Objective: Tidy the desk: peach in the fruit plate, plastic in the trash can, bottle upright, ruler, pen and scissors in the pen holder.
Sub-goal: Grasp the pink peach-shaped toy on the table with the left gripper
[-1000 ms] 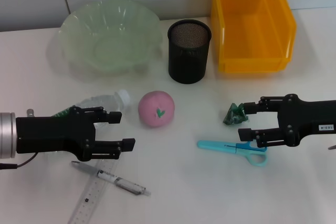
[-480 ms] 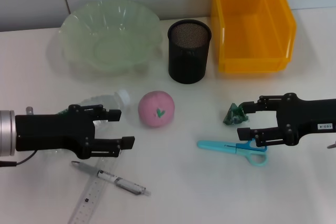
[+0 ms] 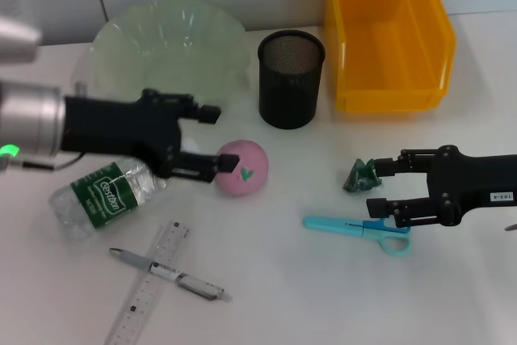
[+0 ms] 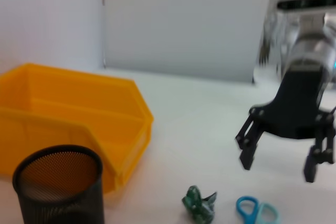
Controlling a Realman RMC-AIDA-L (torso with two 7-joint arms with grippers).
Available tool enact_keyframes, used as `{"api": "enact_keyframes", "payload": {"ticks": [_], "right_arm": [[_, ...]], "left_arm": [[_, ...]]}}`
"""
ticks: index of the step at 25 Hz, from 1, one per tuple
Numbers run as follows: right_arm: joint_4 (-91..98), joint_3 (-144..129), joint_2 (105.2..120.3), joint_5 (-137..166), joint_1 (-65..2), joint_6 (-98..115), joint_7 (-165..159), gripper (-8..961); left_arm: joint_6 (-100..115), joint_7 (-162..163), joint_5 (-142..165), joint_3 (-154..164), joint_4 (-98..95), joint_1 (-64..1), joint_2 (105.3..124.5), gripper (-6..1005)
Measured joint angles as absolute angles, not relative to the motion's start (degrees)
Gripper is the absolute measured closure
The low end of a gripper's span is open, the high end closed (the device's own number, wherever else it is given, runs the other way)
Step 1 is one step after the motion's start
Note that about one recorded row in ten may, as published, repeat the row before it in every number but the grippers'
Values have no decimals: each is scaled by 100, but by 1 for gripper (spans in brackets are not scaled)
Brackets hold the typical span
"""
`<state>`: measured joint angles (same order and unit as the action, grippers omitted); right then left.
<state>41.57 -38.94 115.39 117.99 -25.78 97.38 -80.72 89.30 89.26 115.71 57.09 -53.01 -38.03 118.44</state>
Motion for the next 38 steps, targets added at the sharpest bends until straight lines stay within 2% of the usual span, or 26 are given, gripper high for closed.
{"api": "enact_keyframes", "payload": {"ticks": [5, 8, 16, 38], "right_arm": [[4157, -3910, 11540, 11815, -2575, 9745, -8075, 186], [4158, -3896, 11540, 11815, -2566, 9767, -8077, 186], [4158, -3893, 11540, 11811, -2540, 9740, -8078, 186], [4186, -3893, 11540, 11800, -2549, 9738, -8077, 187]], "left_arm": [[8822, 9055, 11889, 5788, -5396, -4090, 11857, 203], [8537, 9240, 12563, 6299, -5513, -4702, 11873, 203], [7571, 10112, 13380, 7944, -5457, -5190, 11912, 203], [6364, 10636, 13533, 9022, -4594, -5381, 11918, 219]]}}
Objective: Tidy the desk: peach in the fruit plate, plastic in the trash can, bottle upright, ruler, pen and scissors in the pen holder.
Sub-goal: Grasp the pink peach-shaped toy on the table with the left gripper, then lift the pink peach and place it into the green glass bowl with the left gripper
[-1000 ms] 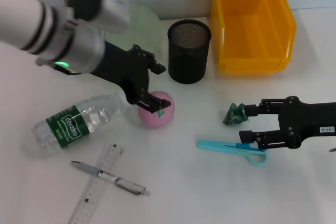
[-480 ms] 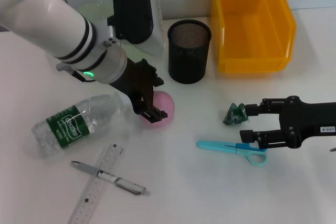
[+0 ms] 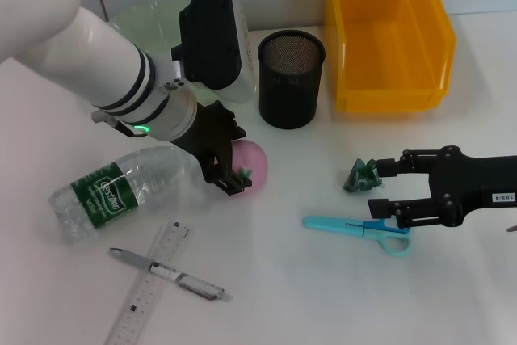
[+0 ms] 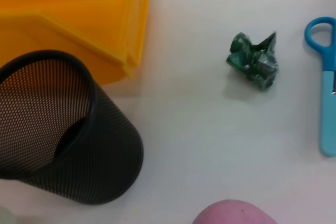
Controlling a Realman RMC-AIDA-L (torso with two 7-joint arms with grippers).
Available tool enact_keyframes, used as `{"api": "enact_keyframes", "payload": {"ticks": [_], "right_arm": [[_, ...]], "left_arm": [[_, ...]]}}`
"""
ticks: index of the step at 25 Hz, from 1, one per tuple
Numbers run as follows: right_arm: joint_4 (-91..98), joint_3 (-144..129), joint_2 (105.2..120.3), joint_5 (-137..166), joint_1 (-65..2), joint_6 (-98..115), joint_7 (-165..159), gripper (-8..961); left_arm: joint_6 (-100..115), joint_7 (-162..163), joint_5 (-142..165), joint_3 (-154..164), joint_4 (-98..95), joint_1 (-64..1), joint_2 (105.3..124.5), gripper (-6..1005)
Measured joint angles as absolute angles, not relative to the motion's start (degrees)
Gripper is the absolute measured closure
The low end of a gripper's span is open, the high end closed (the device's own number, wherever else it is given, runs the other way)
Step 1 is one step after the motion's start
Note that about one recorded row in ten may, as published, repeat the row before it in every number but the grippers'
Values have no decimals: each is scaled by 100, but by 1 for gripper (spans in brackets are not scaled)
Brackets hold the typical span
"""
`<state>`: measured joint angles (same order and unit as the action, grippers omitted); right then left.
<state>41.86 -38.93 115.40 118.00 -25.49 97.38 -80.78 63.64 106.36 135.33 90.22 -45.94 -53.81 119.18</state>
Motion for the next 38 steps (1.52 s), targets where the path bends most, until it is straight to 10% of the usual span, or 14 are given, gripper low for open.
{"api": "enact_keyframes", "payload": {"ticks": [15, 26, 38], "right_arm": [[4170, -3893, 11540, 11808, -2559, 9738, -8077, 187], [4165, -3894, 11540, 11803, -2561, 9737, -8077, 188], [4183, -3893, 11540, 11775, -2575, 9731, -8077, 188]], "left_arm": [[6178, 10619, 13372, 9171, -4473, -5335, 11918, 282], [6407, 10694, 13051, 8794, -5059, -4975, 11891, 614], [6547, 10319, 11248, 6446, -5882, -3877, 11857, 667]]}}
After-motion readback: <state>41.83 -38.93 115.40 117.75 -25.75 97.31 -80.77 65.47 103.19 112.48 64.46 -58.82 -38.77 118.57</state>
